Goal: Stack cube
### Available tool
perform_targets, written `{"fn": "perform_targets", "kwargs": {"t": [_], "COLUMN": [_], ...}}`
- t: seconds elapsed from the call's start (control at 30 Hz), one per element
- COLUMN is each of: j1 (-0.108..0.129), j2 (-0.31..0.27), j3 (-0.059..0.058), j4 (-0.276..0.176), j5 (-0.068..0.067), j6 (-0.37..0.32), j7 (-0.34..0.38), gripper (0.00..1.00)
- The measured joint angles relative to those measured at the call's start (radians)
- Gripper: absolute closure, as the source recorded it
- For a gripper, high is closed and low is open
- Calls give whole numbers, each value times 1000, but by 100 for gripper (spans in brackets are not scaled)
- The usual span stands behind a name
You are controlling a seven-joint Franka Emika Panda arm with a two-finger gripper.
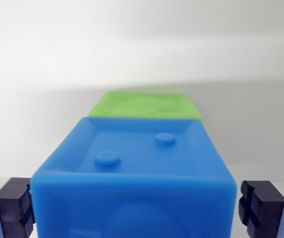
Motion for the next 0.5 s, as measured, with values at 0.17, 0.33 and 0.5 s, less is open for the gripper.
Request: {"fn": "perform_targets", "kwargs": {"t": [0.17,0.33,0.5], "j1": [0,2,5], "j2": [-4,-23,-52], "j3": [0,-2,-7], "j4": [0,-2,-6], "j5": [0,-2,-7], "j6": [-3,-18,-42], "j7": [0,2,5], "gripper": [0,0,0]}}
